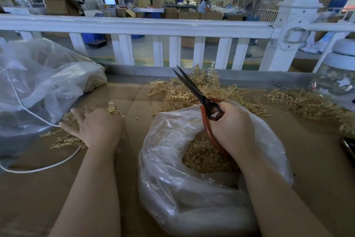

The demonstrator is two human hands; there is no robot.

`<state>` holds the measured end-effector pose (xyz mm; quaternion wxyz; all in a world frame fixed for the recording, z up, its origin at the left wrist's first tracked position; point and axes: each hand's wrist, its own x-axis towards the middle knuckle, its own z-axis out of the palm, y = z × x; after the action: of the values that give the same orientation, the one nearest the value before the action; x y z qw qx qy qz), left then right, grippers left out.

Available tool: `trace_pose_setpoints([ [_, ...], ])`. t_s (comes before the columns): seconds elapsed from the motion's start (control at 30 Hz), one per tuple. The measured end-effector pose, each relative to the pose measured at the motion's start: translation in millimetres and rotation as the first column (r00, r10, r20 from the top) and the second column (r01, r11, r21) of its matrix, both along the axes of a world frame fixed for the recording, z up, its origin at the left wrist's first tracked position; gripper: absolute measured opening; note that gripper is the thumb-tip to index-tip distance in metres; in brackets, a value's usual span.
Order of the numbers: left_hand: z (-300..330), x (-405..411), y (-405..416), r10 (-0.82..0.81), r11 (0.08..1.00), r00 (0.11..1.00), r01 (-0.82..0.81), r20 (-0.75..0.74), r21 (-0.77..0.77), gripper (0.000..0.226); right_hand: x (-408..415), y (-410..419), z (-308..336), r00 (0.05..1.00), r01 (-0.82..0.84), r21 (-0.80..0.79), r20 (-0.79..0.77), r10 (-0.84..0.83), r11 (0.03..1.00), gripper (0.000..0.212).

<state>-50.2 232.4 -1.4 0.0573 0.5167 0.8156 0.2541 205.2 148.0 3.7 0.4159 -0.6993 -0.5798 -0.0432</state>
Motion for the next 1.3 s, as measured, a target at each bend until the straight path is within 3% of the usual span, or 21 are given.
trace_pose_setpoints([
  [0.07,3.6,2.4,-1.3,0.049,0.998,0.997,-0.050,0.054,0.024,0.046,-0.1,-0.6,-0.1,1.000,0.005,-0.002,0.003,-0.005,1.000,0.032],
  [0.2,9.3,8.0,-7.6,0.083,0.961,0.991,-0.108,0.106,0.255,0.037,1.8,1.4,-1.9,1.000,-0.002,-0.031,0.014,0.002,1.000,0.032],
  [0.3,12.1,11.8,-11.7,0.000,0.905,0.999,-0.017,0.041,0.426,0.041,2.5,2.4,-2.9,0.998,0.024,-0.065,0.062,-0.020,0.998,0.030],
  [0.43,12.1,24.6,-17.3,-0.169,0.840,0.984,0.178,-0.063,0.512,0.033,2.6,3.2,-5.1,0.996,0.045,-0.067,0.079,-0.039,0.997,0.038],
  [0.6,2.8,51.9,-15.4,-0.496,0.811,0.863,0.500,-0.096,0.304,0.025,4.9,4.5,-5.1,0.995,0.073,-0.091,0.077,-0.066,0.993,0.038],
  [0.73,-10.5,61.4,-5.0,-0.723,0.691,0.689,0.723,-0.051,-0.027,0.056,3.7,4.0,-3.5,0.988,0.099,-0.177,0.134,-0.076,0.979,0.030],
  [0.8,-15.1,64.6,-1.7,-0.749,0.661,0.661,0.740,-0.049,-0.125,0.055,3.4,4.2,-2.9,0.984,0.119,-0.209,0.159,-0.086,0.971,0.028],
  [0.97,-14.2,65.0,-6.6,-0.736,0.676,0.675,0.737,-0.042,-0.005,0.035,4.8,6.7,0.0,0.978,0.143,-0.280,0.187,-0.092,0.949,0.028],
  [1.3,8.9,63.7,-28.7,-0.668,0.734,0.723,0.679,-0.176,0.003,0.028,7.2,-2.3,16.2,0.990,0.036,-0.535,0.137,0.044,0.844,0.029],
])
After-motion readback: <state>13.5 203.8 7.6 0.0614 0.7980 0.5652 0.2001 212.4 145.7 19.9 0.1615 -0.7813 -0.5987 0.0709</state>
